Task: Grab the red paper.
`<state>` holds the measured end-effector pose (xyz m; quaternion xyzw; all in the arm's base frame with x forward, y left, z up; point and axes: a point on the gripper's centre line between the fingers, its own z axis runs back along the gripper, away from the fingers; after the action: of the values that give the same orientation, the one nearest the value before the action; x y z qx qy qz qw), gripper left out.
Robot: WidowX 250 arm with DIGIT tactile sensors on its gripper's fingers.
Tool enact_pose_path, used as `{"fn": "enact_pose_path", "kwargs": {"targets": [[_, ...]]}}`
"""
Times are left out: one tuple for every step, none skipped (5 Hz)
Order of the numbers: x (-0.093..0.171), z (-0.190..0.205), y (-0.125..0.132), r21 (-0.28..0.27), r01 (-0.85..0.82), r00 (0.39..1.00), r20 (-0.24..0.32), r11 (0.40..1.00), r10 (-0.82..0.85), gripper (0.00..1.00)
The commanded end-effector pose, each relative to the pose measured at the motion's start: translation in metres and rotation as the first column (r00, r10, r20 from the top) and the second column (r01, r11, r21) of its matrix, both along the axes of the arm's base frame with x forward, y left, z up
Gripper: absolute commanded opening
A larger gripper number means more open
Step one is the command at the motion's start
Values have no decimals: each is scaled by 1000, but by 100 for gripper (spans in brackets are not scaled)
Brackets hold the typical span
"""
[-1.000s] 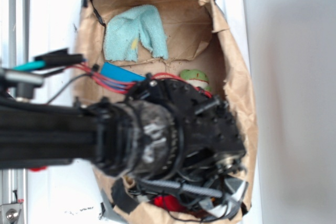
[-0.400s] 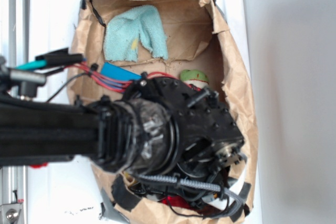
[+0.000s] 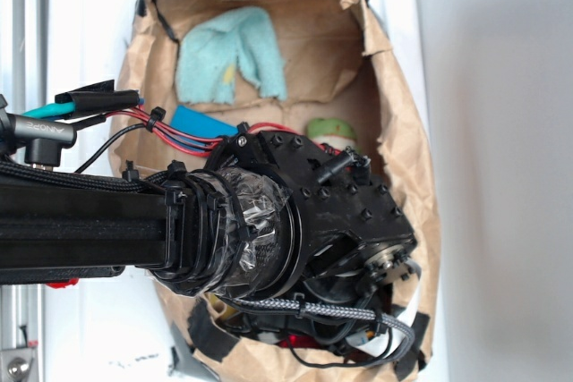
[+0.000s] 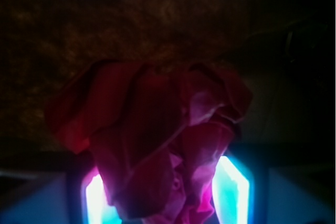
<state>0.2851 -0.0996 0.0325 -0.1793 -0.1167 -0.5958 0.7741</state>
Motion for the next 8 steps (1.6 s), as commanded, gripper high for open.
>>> {"fn": "enact_pose_path", "kwargs": {"targets": [[21, 59, 61, 82, -327, 944, 72, 942, 321, 0], [32, 89, 96, 80, -548, 836, 47, 833, 546, 0], [36, 110, 111, 109, -681, 732, 81, 724, 677, 0], [37, 126, 128, 207, -822, 550, 50, 530, 834, 0], [28, 136, 131, 249, -910, 362, 94, 330, 927, 0], [13, 143, 127, 214, -914, 382, 171, 344, 908, 0], [-8, 153, 124, 185, -919, 383, 220, 347, 897, 0], [-24, 163, 120, 191, -915, 394, 230, 356, 890, 0]]}}
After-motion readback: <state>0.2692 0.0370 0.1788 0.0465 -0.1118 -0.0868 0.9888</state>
